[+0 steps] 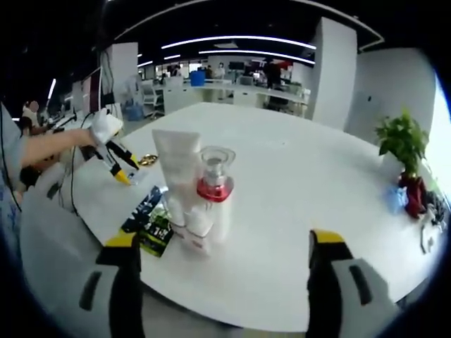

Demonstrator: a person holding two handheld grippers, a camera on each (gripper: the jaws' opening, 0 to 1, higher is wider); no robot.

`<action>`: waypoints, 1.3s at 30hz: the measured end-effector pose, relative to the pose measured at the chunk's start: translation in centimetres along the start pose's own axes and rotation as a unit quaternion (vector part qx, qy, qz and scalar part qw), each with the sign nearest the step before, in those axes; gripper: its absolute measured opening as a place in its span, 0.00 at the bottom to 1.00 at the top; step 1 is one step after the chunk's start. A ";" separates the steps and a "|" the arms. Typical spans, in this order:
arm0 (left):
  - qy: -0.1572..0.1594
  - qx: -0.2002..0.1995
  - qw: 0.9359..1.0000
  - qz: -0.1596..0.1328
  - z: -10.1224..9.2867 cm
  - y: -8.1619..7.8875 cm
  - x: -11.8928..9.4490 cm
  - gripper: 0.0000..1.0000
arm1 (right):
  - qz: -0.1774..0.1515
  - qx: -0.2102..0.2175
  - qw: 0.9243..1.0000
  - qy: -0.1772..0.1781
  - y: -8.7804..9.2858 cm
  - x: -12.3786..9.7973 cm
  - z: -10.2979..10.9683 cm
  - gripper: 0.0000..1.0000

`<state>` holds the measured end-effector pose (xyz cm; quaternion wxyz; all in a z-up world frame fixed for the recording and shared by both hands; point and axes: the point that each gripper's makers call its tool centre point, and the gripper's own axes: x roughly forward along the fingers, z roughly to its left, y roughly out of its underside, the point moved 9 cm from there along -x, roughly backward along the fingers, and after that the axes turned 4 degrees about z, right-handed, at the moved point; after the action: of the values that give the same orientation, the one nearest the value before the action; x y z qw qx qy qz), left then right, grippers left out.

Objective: Arrange the skincare products in the storage area until every visible bottle or jar stands upright without overlapping.

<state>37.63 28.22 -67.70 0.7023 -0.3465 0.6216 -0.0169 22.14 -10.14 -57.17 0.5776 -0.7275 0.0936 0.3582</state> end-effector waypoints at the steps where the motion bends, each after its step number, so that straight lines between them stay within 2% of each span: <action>1: 0.001 0.001 1.000 0.000 -0.1 0.0 0.0 0.38 | 0.000 0.000 1.000 0.000 0.0 0.0 0.0 1.00; 10: 0.009 0.013 1.000 0.003 -1.8 -0.5 0.2 0.38 | -0.001 -0.003 1.000 0.000 -0.1 -0.4 0.2 1.00; 24: 0.030 0.058 0.998 0.012 -4.8 -1.4 0.5 0.38 | -0.007 -0.008 1.000 -0.005 -0.3 -0.6 0.5 1.00; 39: 0.035 0.093 0.995 0.018 -7.5 -1.9 0.2 0.38 | -0.017 -0.012 1.000 -0.011 -0.8 -0.7 0.9 1.00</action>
<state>31.76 23.22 -66.80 0.7095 -0.2676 0.6476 -0.0748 21.69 -9.25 -56.20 0.5754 -0.7322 0.0709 0.3575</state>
